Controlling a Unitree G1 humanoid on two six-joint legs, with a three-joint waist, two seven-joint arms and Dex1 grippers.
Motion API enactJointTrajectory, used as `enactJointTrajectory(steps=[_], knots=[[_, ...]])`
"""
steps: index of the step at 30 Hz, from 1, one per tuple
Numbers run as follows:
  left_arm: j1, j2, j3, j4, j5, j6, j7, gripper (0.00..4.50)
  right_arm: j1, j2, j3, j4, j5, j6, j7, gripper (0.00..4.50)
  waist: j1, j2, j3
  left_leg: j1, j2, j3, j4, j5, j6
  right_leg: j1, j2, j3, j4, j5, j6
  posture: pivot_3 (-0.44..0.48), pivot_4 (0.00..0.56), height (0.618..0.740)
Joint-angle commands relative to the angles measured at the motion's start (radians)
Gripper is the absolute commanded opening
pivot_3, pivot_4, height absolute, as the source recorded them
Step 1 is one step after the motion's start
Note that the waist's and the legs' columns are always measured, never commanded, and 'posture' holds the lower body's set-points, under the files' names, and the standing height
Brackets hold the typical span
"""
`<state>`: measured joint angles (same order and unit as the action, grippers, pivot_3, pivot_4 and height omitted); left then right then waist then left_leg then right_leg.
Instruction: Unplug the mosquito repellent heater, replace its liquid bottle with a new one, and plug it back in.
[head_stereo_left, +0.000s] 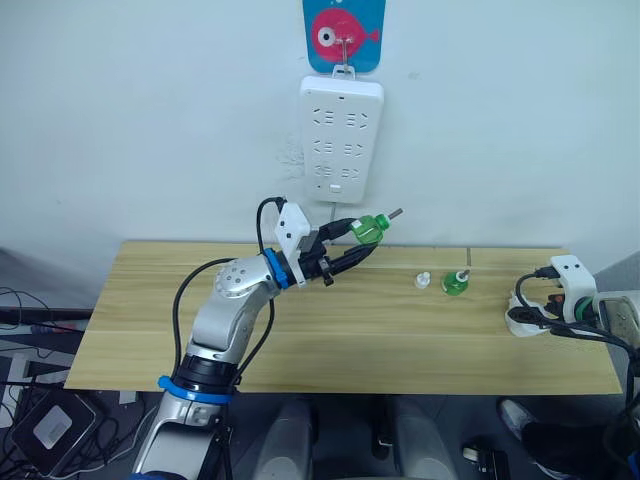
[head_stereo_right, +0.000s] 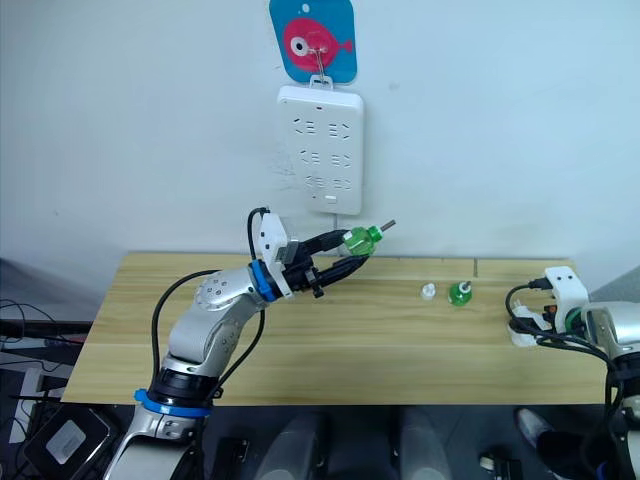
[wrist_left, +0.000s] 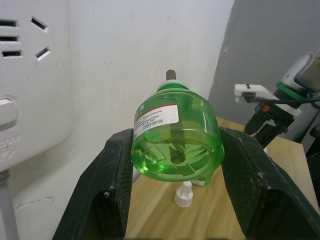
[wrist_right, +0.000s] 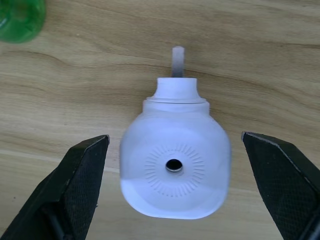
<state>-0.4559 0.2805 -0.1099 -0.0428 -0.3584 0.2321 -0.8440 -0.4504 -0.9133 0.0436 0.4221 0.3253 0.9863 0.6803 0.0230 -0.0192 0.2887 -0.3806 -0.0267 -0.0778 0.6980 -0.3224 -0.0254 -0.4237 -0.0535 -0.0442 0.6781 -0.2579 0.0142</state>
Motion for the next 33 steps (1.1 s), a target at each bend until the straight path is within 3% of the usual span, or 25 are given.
enactJointTrajectory(steps=[1,11,14,17,20,23,25,27,29,33], knots=[[-0.004,0.003,0.005,-0.057,-0.024,-0.004,-0.010,2.23,-0.019,-0.004,0.008,0.037,-0.039,-0.034,0.037,4.45,0.000,0.000,0.000,0.000,0.000,0.000,0.000,0.000,0.000,0.000,0.000,0.000,0.000,0.000,0.000,0.084,0.292,0.740],[-0.003,0.010,0.003,-0.065,-0.021,0.002,-0.007,2.23,-0.052,0.018,0.023,0.139,-0.105,-0.098,0.101,4.45,0.000,0.000,0.000,0.000,0.000,0.000,0.000,0.000,0.000,0.000,0.000,0.000,0.000,0.000,0.000,0.091,0.291,0.740],[-0.003,0.011,0.003,-0.065,-0.021,0.004,-0.006,2.23,-0.065,0.022,0.021,0.175,-0.125,-0.124,0.111,3.90,0.000,0.000,0.000,0.000,0.000,0.000,0.000,0.000,0.000,0.000,0.000,0.000,0.000,0.000,0.000,0.090,0.293,0.740],[-0.002,0.013,0.002,-0.065,-0.020,0.006,-0.008,2.23,-0.071,0.017,0.013,0.189,-0.133,-0.123,0.126,2.97,-0.001,-0.001,0.001,0.000,0.000,0.000,0.000,0.000,0.000,0.000,0.000,0.000,0.000,0.000,0.000,0.090,0.293,0.740],[-0.006,0.015,0.003,-0.062,-0.022,0.007,-0.013,2.23,-0.085,0.005,-0.005,0.192,-0.129,-0.118,0.147,2.95,0.000,0.000,0.001,0.001,0.000,0.000,0.000,0.000,0.000,0.000,0.000,0.000,0.000,0.000,0.000,0.085,0.296,0.740],[-0.015,0.028,0.005,-0.069,-0.047,0.027,-0.044,2.23,-0.089,-0.048,-0.014,0.171,-0.108,-0.108,0.237,2.95,0.000,0.000,0.002,0.000,0.000,0.000,0.000,0.000,0.000,0.000,0.000,0.000,0.000,0.000,0.000,0.084,0.299,0.740],[-0.022,0.047,0.004,-0.090,-0.088,0.069,-0.088,2.23,-0.053,-0.127,-0.009,0.100,-0.040,-0.115,0.449,2.95,0.001,0.003,0.004,0.000,0.000,0.000,0.000,0.000,0.000,0.000,0.000,0.000,-0.001,0.000,0.000,0.086,0.300,0.740],[-0.029,0.074,-0.001,-0.109,-0.128,0.116,-0.134,2.23,-0.029,-0.207,-0.033,0.028,0.081,-0.023,0.656,2.95,0.001,0.006,0.006,0.000,0.000,0.000,0.000,0.000,0.000,0.000,0.000,0.000,-0.001,0.000,0.000,0.086,0.300,0.740],[-0.038,0.107,-0.006,-0.125,-0.174,0.178,-0.182,2.23,-0.059,-0.256,-0.084,-0.005,0.207,0.138,0.759,2.95,-0.001,0.005,0.006,0.000,0.000,-0.002,-0.001,0.000,0.000,0.001,0.000,-0.002,-0.001,0.000,0.000,0.079,0.298,0.740],[-0.064,0.158,-0.013,-0.148,-0.250,0.289,-0.258,2.23,-0.192,-0.224,-0.201,-0.051,0.375,0.422,0.722,2.95,-0.010,0.004,0.007,0.002,0.002,0.000,0.000,0.000,0.000,0.002,0.000,-0.002,-0.001,0.000,0.000,0.069,0.298,0.740]])
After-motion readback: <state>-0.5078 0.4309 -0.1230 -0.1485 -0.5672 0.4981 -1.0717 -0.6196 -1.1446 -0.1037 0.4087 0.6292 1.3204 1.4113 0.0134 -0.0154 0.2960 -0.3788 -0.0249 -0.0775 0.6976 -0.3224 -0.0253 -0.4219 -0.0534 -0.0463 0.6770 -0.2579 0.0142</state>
